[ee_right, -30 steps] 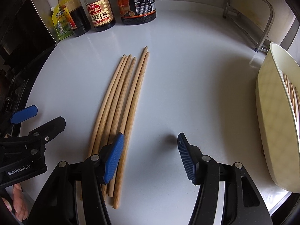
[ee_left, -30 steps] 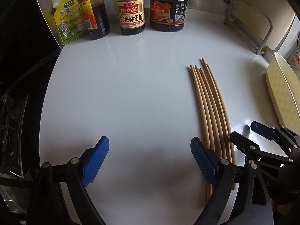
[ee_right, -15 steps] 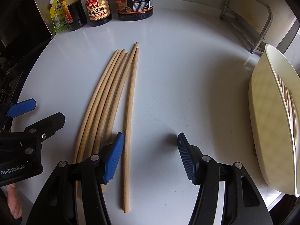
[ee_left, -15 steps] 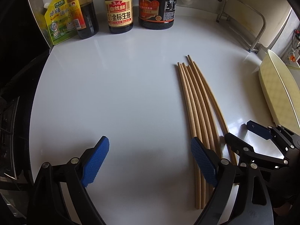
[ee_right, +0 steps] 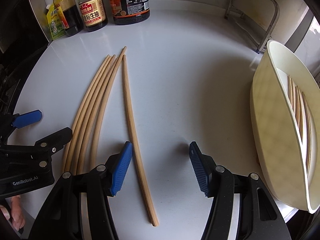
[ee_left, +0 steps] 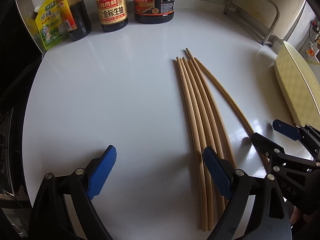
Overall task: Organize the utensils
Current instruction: 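Lower both open tools onto the chopstick row and separate one chopstick, then close the left tool on one chopstick while the right tool grasps another, then carry the left tool's chopstick over the white basin while the right tool carries its own, then open both tools to drop the two chopsticks into the white basin, then move both open tools back over the remaining chopstick row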
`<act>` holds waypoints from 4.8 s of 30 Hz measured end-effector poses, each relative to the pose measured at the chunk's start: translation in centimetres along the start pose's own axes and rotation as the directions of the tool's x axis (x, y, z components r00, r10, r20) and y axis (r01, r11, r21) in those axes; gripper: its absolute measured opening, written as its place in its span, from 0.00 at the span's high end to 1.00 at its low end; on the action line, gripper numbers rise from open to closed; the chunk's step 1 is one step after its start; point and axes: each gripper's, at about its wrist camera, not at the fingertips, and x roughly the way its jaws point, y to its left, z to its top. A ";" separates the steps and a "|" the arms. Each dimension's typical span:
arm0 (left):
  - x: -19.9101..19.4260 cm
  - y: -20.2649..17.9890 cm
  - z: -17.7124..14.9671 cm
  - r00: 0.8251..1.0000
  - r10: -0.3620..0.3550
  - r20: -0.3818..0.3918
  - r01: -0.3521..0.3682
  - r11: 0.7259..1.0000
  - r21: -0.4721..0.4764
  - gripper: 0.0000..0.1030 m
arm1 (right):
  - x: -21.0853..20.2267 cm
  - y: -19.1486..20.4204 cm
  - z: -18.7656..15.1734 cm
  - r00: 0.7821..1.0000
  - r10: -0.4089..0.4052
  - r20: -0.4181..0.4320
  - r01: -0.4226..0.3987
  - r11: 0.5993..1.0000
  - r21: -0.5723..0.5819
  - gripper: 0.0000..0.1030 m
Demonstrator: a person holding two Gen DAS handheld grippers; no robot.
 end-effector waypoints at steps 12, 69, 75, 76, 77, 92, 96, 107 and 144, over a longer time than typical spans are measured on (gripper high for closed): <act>0.4 0.7 0.1 1.000 0.017 -0.002 -0.017 1.000 -0.014 0.12 | 0.1 0.1 0.3 1.000 0.008 0.006 -0.008 1.000 -0.010 0.45; -11.6 -8.0 7.9 0.965 -0.178 0.190 0.149 0.976 0.156 0.93 | -12.6 -8.1 1.7 0.972 0.055 0.228 -0.082 0.990 0.110 0.94; -11.8 -14.4 9.9 0.946 -0.270 0.177 0.217 0.938 0.270 0.93 | -13.7 -14.2 0.6 0.969 -0.015 0.247 -0.043 0.973 0.228 0.94; -11.7 -15.6 10.2 0.944 -0.285 0.168 0.229 0.929 0.291 0.93 | -13.8 -15.2 0.4 0.968 -0.026 0.248 -0.037 0.968 0.249 0.94; -11.7 -16.9 10.3 0.941 -0.297 0.162 0.237 0.920 0.312 0.93 | -13.9 -16.3 0.1 0.968 -0.036 0.247 -0.034 0.962 0.270 0.94; -6.0 -30.1 12.8 0.932 -0.363 -0.024 0.328 0.811 0.485 0.93 | -10.7 -26.0 -2.5 0.985 -0.090 0.144 0.008 0.871 0.491 0.94; -3.9 -31.6 13.0 0.937 -0.342 -0.064 0.327 0.803 0.497 0.93 | -9.1 -27.4 -2.4 0.990 -0.086 0.110 0.017 0.857 0.516 0.94; -1.7 -32.2 14.0 0.951 -0.295 -0.095 0.304 0.826 0.474 0.68 | -8.1 -28.4 -2.1 0.992 -0.081 0.092 0.020 0.847 0.532 0.88; -11.6 -21.8 9.8 0.956 -0.249 0.153 0.183 0.918 0.351 0.19 | -14.3 -21.5 -4.1 0.981 -0.074 0.180 -0.013 0.897 0.441 0.61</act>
